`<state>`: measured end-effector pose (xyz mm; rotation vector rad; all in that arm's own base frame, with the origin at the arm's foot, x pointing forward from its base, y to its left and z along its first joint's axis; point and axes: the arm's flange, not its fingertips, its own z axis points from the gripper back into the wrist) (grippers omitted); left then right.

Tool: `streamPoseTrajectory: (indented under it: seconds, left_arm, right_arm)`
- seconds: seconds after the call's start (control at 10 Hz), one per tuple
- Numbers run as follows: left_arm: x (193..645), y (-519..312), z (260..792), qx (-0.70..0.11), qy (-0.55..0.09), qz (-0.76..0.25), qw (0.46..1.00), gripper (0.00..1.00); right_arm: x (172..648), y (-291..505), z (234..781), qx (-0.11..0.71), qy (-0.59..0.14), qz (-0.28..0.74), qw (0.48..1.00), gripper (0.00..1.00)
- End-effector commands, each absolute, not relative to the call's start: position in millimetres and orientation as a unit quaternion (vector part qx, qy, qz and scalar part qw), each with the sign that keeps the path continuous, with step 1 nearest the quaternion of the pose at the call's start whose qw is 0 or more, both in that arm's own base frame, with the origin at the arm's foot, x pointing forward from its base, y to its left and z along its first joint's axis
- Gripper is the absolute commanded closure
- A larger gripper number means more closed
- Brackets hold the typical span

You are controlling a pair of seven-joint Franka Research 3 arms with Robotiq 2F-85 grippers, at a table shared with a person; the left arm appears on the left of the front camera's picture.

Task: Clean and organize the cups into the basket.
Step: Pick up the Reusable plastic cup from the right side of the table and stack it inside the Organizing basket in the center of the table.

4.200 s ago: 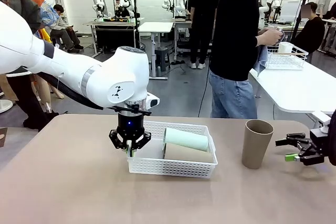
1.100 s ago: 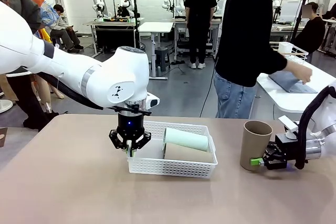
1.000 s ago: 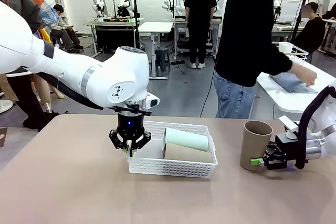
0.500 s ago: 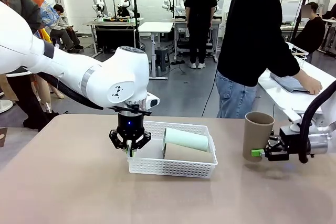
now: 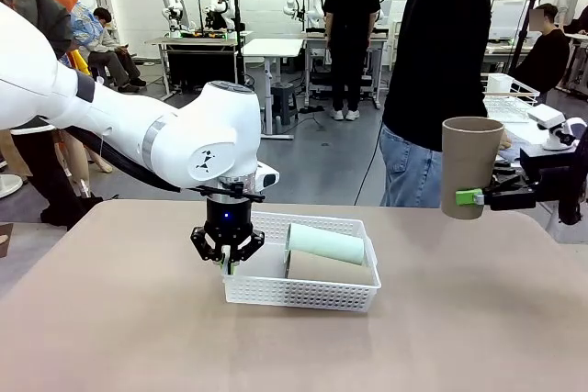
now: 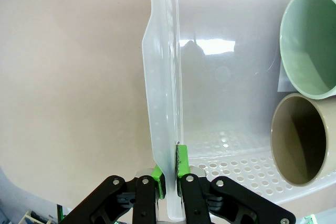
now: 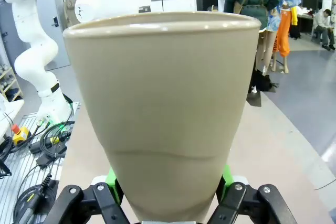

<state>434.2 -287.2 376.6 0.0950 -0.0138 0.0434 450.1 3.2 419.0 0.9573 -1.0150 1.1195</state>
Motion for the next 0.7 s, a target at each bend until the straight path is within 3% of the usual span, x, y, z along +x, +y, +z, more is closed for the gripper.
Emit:
streamPoseTrajectory:
  seconds: [0.0, 0.4, 0.5, 0.6]
  left_arm:
    - [433.7, -287.8, 378.7, 0.046, -0.009, 0.022, 0.999, 1.00]
    - [433.7, -287.8, 378.7, 0.046, -0.009, 0.022, 0.999, 1.00]
    - [433.7, -287.8, 378.7, 0.046, -0.009, 0.022, 0.999, 1.00]
    - [433.7, -287.8, 378.7, 0.046, -0.009, 0.022, 0.999, 1.00]
  right_arm:
    - [452.0, 3.1, 409.6, 0.422, -0.439, 0.485, 0.627, 0.34]
    - [452.0, 3.1, 409.6, 0.422, -0.439, 0.485, 0.627, 0.34]
    - [451.6, 2.8, 410.6, 0.422, -0.438, 0.484, 0.629, 0.20]
    - [435.3, 41.7, 437.8, 0.370, -0.417, 0.567, 0.607, 0.20]
